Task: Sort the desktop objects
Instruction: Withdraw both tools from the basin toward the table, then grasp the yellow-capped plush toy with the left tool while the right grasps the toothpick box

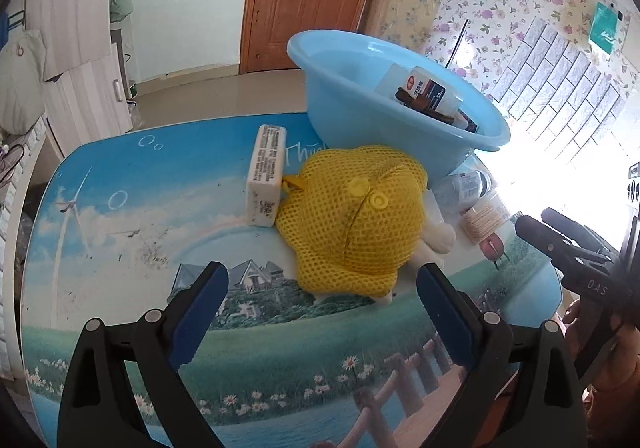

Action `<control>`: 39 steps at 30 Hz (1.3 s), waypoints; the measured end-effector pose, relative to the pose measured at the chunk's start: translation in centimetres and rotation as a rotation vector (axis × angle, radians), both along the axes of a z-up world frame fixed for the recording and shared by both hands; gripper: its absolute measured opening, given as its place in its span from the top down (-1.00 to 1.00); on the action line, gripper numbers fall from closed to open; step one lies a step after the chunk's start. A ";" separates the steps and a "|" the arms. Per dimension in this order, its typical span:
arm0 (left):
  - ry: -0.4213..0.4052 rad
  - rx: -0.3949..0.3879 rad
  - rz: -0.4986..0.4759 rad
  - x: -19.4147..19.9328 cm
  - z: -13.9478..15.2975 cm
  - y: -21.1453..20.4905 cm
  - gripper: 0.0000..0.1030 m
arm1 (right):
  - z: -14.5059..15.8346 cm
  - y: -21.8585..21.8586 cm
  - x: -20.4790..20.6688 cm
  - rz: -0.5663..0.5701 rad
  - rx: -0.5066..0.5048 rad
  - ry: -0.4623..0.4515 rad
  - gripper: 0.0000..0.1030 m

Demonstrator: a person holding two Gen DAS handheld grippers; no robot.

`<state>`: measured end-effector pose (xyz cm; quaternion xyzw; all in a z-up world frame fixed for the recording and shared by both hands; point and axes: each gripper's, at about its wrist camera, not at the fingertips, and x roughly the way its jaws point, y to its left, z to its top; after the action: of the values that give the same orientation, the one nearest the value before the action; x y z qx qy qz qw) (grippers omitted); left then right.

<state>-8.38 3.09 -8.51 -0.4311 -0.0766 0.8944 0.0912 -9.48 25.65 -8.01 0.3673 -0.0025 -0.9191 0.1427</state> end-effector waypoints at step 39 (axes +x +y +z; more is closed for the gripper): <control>0.035 -0.017 -0.091 0.6 0.7 0.3 -0.48 | -0.3 0.0 -1.6 0.100 -0.029 -0.034 -0.84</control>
<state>-7.80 3.42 -7.84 -0.4190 -0.0477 0.8974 0.1294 -11.05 25.69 -8.27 0.3803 -0.0001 -0.9043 0.1938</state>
